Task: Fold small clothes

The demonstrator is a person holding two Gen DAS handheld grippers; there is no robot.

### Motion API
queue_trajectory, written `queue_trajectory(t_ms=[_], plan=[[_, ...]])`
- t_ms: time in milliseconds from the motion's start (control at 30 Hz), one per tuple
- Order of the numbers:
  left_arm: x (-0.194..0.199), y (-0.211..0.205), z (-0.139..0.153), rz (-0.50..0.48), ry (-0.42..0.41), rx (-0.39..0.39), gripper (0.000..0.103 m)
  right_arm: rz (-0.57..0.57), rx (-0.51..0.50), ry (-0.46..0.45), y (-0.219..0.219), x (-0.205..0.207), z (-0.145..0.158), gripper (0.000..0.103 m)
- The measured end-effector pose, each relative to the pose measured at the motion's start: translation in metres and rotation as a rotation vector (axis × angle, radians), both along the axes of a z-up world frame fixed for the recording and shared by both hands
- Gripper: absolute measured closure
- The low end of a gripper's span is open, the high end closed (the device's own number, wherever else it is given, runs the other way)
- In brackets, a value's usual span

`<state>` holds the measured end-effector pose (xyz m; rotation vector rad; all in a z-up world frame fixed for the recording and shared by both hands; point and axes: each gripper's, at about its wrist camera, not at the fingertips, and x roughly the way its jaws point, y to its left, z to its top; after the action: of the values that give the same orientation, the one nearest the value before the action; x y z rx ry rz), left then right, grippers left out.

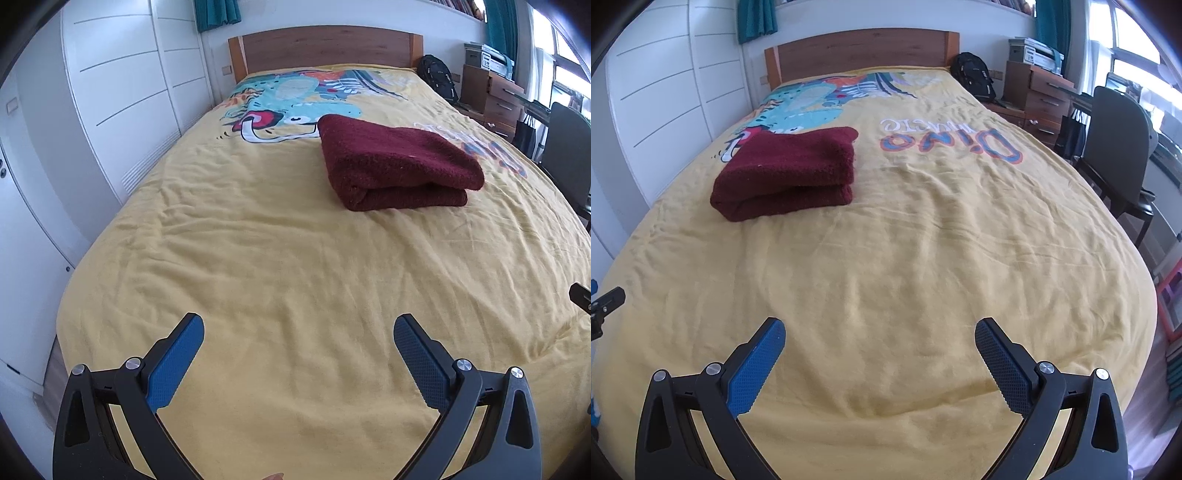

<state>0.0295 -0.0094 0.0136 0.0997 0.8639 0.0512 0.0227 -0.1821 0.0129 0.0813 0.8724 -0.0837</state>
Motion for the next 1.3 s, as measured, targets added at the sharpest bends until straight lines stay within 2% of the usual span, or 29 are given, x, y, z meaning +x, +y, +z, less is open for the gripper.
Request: queue_trajectory(t_ms=[1300], plan=[[0.005, -0.006, -0.017, 0.002, 0.056, 0.008, 0.002, -0.010, 0.005, 0.022, -0.008, 0.005, -0.018, 0.000]])
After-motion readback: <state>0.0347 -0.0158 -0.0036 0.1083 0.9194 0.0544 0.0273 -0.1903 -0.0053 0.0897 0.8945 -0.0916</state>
